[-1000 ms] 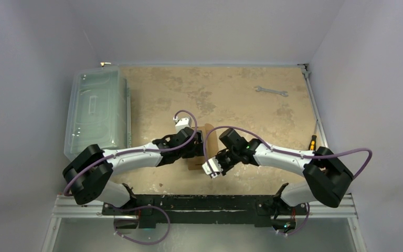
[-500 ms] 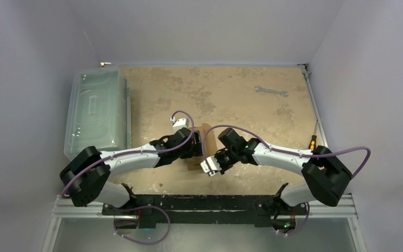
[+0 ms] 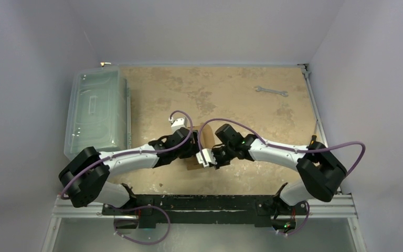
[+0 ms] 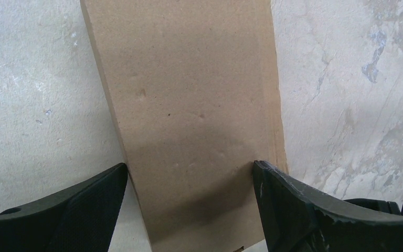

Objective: Fold the paper box

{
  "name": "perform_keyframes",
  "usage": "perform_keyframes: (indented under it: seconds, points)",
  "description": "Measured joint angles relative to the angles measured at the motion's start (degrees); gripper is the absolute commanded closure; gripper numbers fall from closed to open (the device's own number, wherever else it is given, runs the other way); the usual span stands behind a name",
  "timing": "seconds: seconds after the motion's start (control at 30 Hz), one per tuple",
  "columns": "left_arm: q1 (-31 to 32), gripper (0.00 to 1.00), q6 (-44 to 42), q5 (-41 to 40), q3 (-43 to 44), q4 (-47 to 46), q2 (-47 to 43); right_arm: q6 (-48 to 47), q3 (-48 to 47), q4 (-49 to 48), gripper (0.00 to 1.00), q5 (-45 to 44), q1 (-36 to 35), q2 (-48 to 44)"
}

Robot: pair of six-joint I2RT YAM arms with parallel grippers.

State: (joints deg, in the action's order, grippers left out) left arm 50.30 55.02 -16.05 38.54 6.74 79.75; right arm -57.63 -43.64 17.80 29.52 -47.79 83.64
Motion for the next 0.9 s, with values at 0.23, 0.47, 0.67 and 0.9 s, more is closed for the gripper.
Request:
perform_keyframes:
  seconds: [0.23,0.47,0.67,0.9]
  points:
    - [-0.3,0.13,0.4,0.0,-0.3,0.0,-0.4,1.8,-0.9,0.7,1.00,0.0,0.8,0.7]
    - [-0.4,0.13,1.0,0.0,-0.8,-0.1,-0.7,3.3,-2.1,1.6,1.00,0.0,1.4,1.7]
    - [-0.5,0.13,1.0,0.0,-1.0,-0.2,-0.9,4.6,-3.5,2.5,1.00,0.2,1.6,3.0]
    - [-0.8,0.13,1.0,0.0,-1.0,-0.2,-0.9,5.7,-4.1,3.2,1.00,0.2,1.6,3.4]
